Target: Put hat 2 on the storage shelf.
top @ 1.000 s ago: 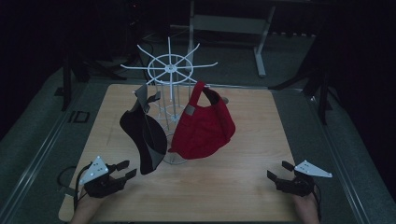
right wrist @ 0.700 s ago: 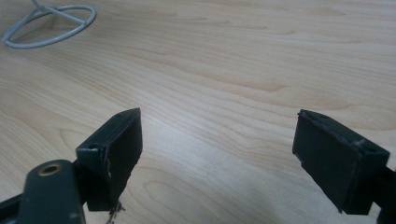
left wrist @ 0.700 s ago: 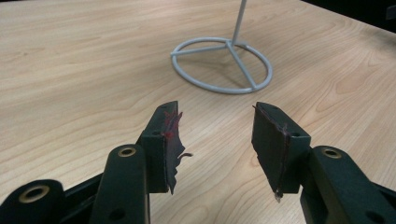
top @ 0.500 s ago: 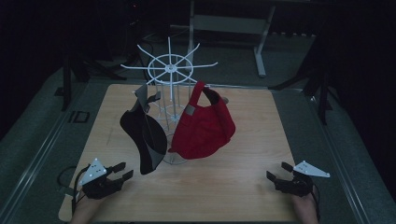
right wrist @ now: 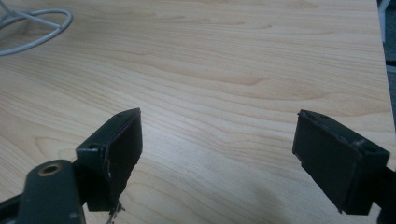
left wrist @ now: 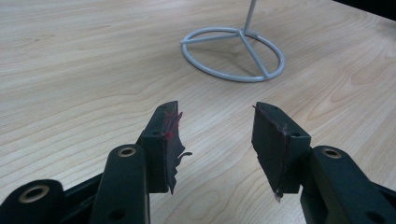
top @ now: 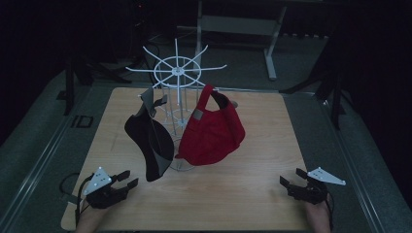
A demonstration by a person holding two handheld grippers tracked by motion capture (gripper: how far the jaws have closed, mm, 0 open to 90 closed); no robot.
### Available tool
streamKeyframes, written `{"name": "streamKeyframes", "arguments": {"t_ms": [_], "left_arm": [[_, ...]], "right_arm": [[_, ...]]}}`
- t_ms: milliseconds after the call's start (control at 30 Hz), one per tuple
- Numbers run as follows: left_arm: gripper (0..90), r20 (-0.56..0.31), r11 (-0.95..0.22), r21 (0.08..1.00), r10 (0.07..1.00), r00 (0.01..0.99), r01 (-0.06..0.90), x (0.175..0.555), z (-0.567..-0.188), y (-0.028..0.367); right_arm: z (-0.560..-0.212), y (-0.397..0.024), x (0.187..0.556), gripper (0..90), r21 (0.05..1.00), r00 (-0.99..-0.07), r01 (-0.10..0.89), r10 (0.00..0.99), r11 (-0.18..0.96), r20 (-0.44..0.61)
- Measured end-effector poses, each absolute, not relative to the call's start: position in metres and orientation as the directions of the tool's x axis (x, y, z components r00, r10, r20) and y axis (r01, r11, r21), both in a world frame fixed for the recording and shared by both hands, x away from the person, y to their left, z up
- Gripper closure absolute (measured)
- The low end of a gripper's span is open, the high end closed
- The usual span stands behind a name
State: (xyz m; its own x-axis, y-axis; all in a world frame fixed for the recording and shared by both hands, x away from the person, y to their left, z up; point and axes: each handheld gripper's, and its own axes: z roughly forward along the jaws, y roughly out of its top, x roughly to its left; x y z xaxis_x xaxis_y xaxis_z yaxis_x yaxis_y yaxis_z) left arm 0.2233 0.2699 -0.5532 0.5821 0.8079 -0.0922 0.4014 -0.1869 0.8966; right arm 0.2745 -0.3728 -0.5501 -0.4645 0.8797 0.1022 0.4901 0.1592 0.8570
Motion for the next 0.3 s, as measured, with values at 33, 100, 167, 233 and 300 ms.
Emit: {"name": "streamKeyframes", "arguments": {"t_ms": [33, 100, 167, 233, 300], "left_arm": [[52.1, -0.095, -0.184, 0.897, 0.807, 0.583, 0.401, 0.2231, -0.5531, 0.2705], [52.1, -0.095, -0.183, 0.897, 0.808, 0.581, 0.401, 0.2228, -0.5533, 0.2711], [52.1, -0.098, -0.181, 0.898, 0.807, 0.582, 0.402, 0.2226, -0.5538, 0.2716], [52.1, -0.101, -0.178, 0.897, 0.808, 0.581, 0.404, 0.2222, -0.5540, 0.2723], [52.1, -0.105, -0.173, 0.899, 0.807, 0.581, 0.403, 0.2220, -0.5540, 0.2728]], "right_arm": [[-0.5501, -0.3728, 0.2745, 15.9, 0.857, -0.466, 0.490, 0.879, 0.162, 0.101], [-0.5500, -0.3726, 0.2743, 15.9, 0.857, -0.466, 0.489, 0.879, 0.164, 0.098], [-0.5498, -0.3728, 0.2742, 15.9, 0.857, -0.467, 0.489, 0.879, 0.163, 0.099], [-0.5499, -0.3731, 0.2741, 15.9, 0.857, -0.466, 0.489, 0.879, 0.161, 0.101], [-0.5503, -0.3732, 0.2740, 15.9, 0.857, -0.466, 0.489, 0.879, 0.162, 0.100]]}}
